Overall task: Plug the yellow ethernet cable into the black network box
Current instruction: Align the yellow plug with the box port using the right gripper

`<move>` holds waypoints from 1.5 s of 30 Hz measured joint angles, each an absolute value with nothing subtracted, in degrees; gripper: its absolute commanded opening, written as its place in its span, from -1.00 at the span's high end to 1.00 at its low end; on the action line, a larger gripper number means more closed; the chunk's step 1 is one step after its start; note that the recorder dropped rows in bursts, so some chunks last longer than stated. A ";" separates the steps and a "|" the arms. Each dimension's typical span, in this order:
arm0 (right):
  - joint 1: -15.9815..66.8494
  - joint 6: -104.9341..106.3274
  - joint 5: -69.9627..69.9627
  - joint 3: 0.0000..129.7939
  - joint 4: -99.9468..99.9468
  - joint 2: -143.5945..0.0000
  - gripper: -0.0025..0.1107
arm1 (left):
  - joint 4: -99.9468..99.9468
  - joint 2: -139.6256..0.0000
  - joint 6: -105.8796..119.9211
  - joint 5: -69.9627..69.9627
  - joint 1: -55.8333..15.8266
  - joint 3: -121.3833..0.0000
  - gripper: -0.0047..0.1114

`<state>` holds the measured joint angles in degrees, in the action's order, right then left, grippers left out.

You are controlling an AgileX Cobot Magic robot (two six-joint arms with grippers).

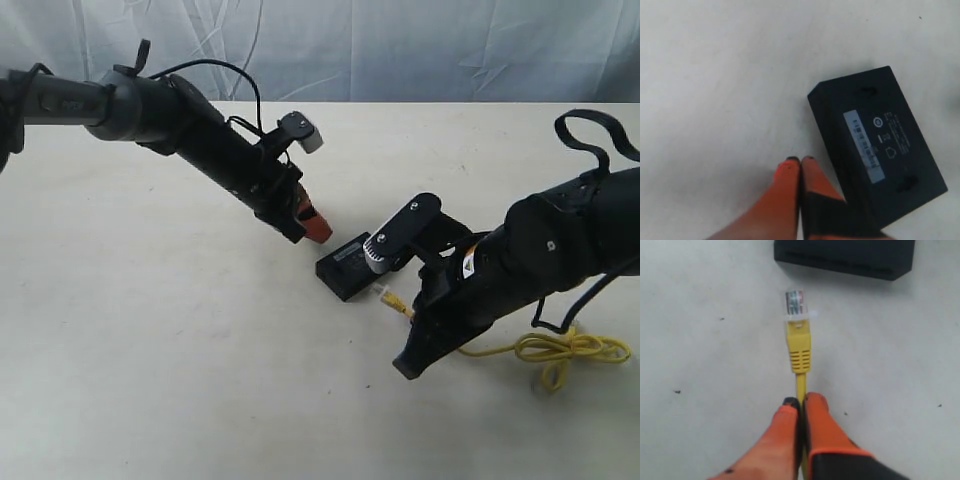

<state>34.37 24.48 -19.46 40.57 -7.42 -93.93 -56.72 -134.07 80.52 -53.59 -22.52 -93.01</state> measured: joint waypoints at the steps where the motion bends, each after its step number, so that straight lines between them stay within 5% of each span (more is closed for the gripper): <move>1: 34.31 24.59 -19.09 40.57 -7.59 -94.22 0.97 | -57.39 -134.67 81.09 -54.11 -22.52 -93.01 0.92; 27: 34.46 24.67 -7.53 40.57 -12.53 -103.13 0.97 | -60.35 -135.81 82.49 -58.46 -22.52 -92.91 0.92; 45: 34.46 24.67 -12.44 42.62 -13.33 -103.40 0.97 | -60.02 -135.81 82.49 -59.00 -22.52 -92.91 0.92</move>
<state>34.46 24.67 -12.44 42.62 -13.33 -103.40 -60.02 -135.81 82.49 -59.00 -22.52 -92.91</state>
